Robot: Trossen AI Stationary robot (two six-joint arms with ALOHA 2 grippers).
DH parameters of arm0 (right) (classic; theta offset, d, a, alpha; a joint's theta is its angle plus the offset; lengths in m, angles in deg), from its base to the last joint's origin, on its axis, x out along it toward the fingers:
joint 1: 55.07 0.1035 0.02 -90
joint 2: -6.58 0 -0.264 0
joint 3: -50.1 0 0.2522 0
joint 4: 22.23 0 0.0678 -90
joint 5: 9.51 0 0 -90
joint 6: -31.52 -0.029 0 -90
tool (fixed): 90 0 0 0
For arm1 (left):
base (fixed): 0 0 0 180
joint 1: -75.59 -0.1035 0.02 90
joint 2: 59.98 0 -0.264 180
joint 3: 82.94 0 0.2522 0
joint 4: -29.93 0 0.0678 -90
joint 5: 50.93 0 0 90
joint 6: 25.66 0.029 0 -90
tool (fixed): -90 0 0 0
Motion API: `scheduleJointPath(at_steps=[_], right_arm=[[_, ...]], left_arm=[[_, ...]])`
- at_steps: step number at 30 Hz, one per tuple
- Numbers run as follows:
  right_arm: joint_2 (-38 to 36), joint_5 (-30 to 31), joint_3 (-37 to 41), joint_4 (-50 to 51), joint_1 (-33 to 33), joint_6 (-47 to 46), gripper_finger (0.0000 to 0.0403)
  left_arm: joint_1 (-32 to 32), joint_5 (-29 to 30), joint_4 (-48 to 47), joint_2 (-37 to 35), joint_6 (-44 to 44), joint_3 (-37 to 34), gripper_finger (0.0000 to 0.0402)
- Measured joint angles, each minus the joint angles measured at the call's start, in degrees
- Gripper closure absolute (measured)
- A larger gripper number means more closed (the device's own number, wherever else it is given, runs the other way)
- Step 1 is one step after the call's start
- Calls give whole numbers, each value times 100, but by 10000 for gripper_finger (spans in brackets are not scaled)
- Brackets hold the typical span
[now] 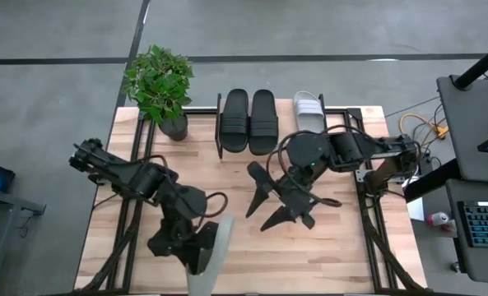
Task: Pick and place slides into the shelf
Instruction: Put the gray slide on the shelf
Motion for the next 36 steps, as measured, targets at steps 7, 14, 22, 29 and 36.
scheduleJointPath(at_steps=[7,14,22,29,36], right_arm=[[-92,-12,0,236,-201,-3,200],[-104,-397,0,495,-439,103,200],[-269,-397,0,802,-765,721,200],[-392,-553,-57,740,-1156,874,200],[-324,-1500,-85,-1120,-1551,-1536,200]], left_arm=[[-132,-25,-97,-6,-253,-123,401],[-310,-24,-103,-141,-384,-127,401],[-575,102,-382,-450,-55,-125,401],[-931,-36,-168,-667,-269,-96,401],[-1547,-2292,2589,-611,-2882,135,401]])
